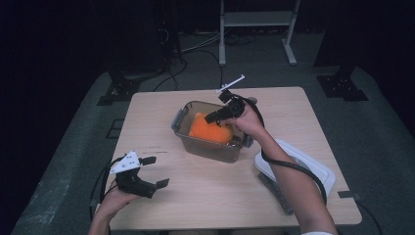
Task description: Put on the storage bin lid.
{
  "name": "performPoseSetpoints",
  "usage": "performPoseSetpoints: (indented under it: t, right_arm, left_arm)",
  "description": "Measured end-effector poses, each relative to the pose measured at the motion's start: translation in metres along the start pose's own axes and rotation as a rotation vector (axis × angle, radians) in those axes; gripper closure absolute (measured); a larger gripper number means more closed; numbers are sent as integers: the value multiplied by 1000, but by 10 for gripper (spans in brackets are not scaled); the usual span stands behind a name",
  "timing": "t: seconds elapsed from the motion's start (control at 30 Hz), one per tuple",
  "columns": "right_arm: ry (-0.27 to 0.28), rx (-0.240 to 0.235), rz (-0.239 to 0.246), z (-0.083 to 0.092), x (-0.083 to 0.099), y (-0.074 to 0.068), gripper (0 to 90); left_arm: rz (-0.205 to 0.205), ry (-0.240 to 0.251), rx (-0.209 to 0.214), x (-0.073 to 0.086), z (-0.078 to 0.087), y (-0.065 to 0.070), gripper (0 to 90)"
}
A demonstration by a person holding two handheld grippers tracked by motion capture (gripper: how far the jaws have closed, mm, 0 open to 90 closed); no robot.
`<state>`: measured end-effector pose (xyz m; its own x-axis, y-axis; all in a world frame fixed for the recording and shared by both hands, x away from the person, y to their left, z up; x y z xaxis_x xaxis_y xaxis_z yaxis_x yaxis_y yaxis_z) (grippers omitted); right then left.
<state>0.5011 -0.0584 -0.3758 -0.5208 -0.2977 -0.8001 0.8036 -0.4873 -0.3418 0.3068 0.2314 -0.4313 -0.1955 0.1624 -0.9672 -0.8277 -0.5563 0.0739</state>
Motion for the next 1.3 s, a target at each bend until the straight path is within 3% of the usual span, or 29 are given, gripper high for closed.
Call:
performPoseSetpoints:
  t: [0.7,1.1,1.13,1.2,1.3]
  right_arm:
    - [-34,2,0,-5,4,-1,757]
    - [-87,14,-5,-9,7,-2,796]
    - [-75,7,-5,-8,6,-2,838]
    - [-47,-19,-32,-5,3,-2,815]
    - [-35,-20,-27,-1,-1,-4,796]
  left_arm:
    - [7,5,-3,-1,1,0,25]
    - [4,2,-3,-1,1,0,25]
    - [4,3,-2,-1,1,0,25]
    - [4,3,-3,-1,1,0,25]
    - [1,2,-2,-1,1,0,25]
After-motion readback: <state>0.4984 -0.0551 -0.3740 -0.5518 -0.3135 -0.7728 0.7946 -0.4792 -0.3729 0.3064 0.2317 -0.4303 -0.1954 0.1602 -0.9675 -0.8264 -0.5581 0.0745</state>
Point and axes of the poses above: each handheld gripper's, and its own axes: z roughly backward along the jaws, x roughly out of its underside, y roughly to its right, the point moved 3 cm from there along -z, roughly forward along the jaws, and after that the axes turned 12 degrees about y, right-handed, at the moved point
